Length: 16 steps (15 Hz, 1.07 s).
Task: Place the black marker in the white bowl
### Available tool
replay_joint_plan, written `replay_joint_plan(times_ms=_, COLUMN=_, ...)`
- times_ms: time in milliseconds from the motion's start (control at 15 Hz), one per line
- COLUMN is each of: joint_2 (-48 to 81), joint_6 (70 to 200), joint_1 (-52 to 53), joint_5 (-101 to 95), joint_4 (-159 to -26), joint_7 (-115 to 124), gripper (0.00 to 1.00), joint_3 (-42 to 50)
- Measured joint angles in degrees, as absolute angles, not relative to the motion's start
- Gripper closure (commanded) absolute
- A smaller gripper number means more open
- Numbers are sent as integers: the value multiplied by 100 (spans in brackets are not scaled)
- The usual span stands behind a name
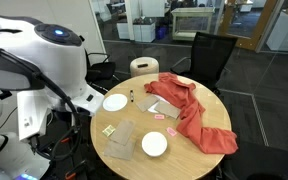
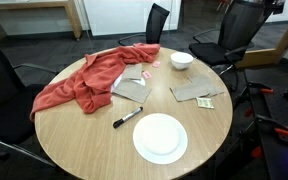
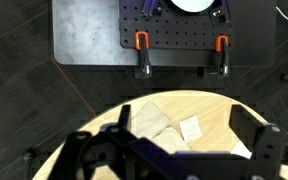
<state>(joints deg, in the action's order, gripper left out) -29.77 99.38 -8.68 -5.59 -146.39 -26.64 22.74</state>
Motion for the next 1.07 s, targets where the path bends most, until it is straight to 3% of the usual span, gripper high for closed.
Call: replay_joint_plan(times_ms=1067, joint_2=-1835, joint_6=12319, joint_1=229, joint_5=-473, joint_4=-14270, joint_7=-2646, gripper=0, joint_3=585)
